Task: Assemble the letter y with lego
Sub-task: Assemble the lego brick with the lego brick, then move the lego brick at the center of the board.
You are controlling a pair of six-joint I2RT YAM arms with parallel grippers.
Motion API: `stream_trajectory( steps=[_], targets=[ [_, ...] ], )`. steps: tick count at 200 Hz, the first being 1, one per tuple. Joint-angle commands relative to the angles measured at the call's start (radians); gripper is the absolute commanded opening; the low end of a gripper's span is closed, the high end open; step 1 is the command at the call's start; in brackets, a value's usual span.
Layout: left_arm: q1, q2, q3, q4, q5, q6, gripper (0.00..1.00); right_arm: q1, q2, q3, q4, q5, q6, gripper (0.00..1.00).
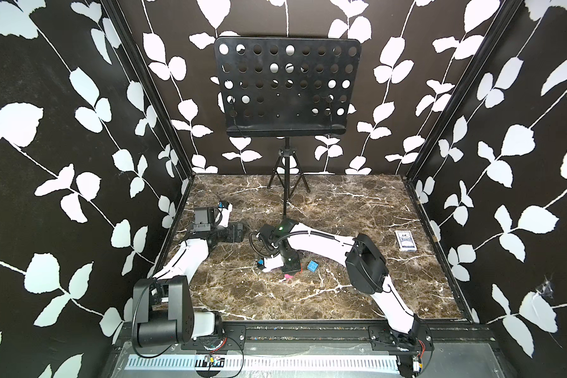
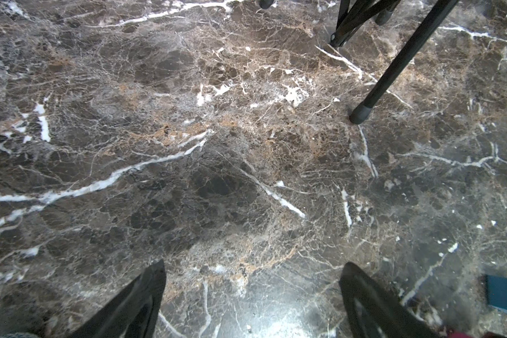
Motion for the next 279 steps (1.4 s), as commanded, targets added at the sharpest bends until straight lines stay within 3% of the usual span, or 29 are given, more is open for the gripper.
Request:
stream_trajectory(
  steps=[1,41,112,201,243,279],
  targets=[
    [0.004,-0.004,-0.009,0.018,0.022,-0.016,0.95,-0.022,0.007,0.023,0.121,-0.053,0.065,0.14],
    [0.001,-0.002,-0.013,0.025,0.035,-0.032,0.94,-0.024,0.056,0.078,0.179,-0.092,0.092,0.19],
    [0.0,0.004,-0.02,0.038,0.06,-0.049,0.94,-0.052,0.063,0.031,0.321,-0.174,0.145,0.31],
    [-0.04,0.016,-0.013,0.03,0.073,-0.037,0.93,-0.082,-0.106,-0.102,0.476,-0.185,0.193,0.46],
    [-0.123,0.034,0.005,0.005,0.087,-0.001,0.93,-0.151,-0.356,-0.371,0.545,-0.157,0.264,0.46],
    [-0.18,0.056,0.02,-0.011,0.1,0.01,0.93,-0.261,-0.592,-0.674,0.413,-0.057,0.268,0.45]
  ],
)
